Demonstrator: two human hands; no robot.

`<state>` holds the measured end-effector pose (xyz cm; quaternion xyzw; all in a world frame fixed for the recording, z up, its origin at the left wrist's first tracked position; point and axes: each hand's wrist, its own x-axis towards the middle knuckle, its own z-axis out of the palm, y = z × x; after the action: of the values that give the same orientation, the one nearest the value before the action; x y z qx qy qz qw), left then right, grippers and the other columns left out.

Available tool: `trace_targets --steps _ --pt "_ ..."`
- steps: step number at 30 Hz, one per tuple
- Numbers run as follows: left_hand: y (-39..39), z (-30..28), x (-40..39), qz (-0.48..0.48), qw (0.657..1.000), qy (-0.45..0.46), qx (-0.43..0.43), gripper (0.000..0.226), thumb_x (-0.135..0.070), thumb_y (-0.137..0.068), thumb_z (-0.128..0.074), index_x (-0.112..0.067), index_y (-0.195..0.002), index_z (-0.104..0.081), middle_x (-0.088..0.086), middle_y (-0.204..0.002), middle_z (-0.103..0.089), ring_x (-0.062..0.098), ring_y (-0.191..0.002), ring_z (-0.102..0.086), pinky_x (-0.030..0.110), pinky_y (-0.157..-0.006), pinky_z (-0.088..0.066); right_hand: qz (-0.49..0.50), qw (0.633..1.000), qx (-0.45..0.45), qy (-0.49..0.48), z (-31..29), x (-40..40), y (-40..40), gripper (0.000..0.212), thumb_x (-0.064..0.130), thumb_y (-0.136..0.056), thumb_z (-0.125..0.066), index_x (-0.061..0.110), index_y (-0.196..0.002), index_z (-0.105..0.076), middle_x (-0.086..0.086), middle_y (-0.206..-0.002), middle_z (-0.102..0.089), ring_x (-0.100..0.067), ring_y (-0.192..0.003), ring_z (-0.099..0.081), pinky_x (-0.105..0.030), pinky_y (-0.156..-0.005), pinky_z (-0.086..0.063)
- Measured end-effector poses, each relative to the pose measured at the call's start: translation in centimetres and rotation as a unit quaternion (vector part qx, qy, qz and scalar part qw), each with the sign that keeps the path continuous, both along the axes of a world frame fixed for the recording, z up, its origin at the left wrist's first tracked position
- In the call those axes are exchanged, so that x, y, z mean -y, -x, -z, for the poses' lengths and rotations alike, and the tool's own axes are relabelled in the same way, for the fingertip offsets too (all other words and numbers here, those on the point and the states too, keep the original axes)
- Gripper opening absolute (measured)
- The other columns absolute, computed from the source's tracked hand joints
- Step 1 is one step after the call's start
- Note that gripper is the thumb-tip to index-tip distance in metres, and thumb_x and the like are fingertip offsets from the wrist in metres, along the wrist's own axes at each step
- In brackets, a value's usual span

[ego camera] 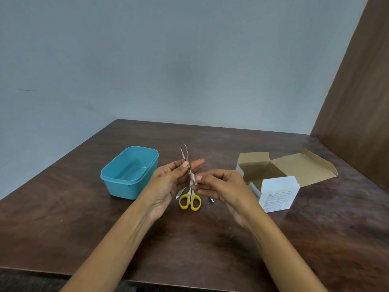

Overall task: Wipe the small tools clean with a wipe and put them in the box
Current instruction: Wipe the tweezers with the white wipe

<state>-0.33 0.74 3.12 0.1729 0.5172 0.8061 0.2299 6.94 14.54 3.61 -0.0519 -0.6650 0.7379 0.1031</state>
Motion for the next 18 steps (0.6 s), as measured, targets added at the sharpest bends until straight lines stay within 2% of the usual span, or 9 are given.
trace_targets --steps 2,4,7,10,13,18 --pt "0.0 0.0 0.0 0.004 1.000 -0.007 -0.001 0.030 -0.013 -0.093 -0.051 0.002 -0.118 -0.057 0.008 -0.115 -0.070 0.019 -0.108 -0.065 0.029 -0.091 -0.053 -0.012 0.999 -0.001 0.045 -0.1 0.0 0.0 0.014 0.005 -0.077 -0.071 -0.004 -0.089 -0.072 -0.019 -0.087 -0.073 -0.024 -0.081 -0.072 -0.026 -0.075 -0.058" --pt "-0.1 0.0 0.0 0.019 1.000 -0.001 -0.007 0.025 -0.013 -0.093 -0.051 -0.001 -0.113 -0.059 0.007 -0.117 -0.069 0.020 -0.109 -0.065 0.032 -0.095 -0.050 -0.003 0.997 -0.003 0.078 0.0 0.1 0.0 0.017 0.000 -0.074 -0.072 -0.004 -0.090 -0.071 -0.016 -0.086 -0.074 -0.021 -0.078 -0.072 -0.022 -0.070 -0.058" --pt "-0.3 0.1 -0.2 0.024 0.999 0.006 -0.020 0.016 -0.012 -0.092 -0.052 -0.008 -0.104 -0.061 0.007 -0.116 -0.069 0.019 -0.108 -0.066 0.030 -0.093 -0.051 0.020 0.995 -0.005 0.097 0.0 0.3 0.2 0.016 -0.004 -0.071 -0.073 -0.001 -0.087 -0.072 -0.012 -0.081 -0.074 -0.018 -0.074 -0.072 -0.020 -0.063 -0.056" --pt "-0.5 0.1 -0.4 -0.043 0.996 0.046 -0.056 0.021 -0.019 -0.089 -0.057 -0.008 -0.104 -0.066 0.006 -0.106 -0.073 0.018 -0.102 -0.068 0.032 -0.092 -0.051 0.082 0.996 -0.033 0.026 0.1 0.3 0.3 0.012 -0.001 -0.068 -0.078 0.003 -0.078 -0.073 -0.010 -0.079 -0.074 -0.016 -0.074 -0.071 -0.020 -0.063 -0.054" --pt "-0.8 0.1 -0.5 -0.103 0.988 0.075 -0.082 0.026 -0.029 -0.084 -0.062 -0.010 -0.100 -0.071 0.004 -0.096 -0.076 0.016 -0.093 -0.071 0.029 -0.084 -0.055 0.120 0.990 -0.056 -0.050 0.3 0.4 0.4 0.010 0.001 -0.068 -0.080 0.004 -0.075 -0.074 -0.009 -0.075 -0.074 -0.014 -0.071 -0.071 -0.021 -0.064 -0.054" --pt "-0.6 0.7 -0.9 -0.149 0.980 0.105 -0.075 0.017 -0.023 -0.085 -0.065 -0.011 -0.095 -0.073 0.005 -0.088 -0.076 0.018 -0.087 -0.072 0.023 -0.074 -0.056 0.168 0.961 -0.107 -0.192 0.8 1.1 0.6 0.010 0.007 -0.069 -0.081 0.012 -0.076 -0.076 0.003 -0.073 -0.074 -0.006 -0.069 -0.070 -0.016 -0.065 -0.055"
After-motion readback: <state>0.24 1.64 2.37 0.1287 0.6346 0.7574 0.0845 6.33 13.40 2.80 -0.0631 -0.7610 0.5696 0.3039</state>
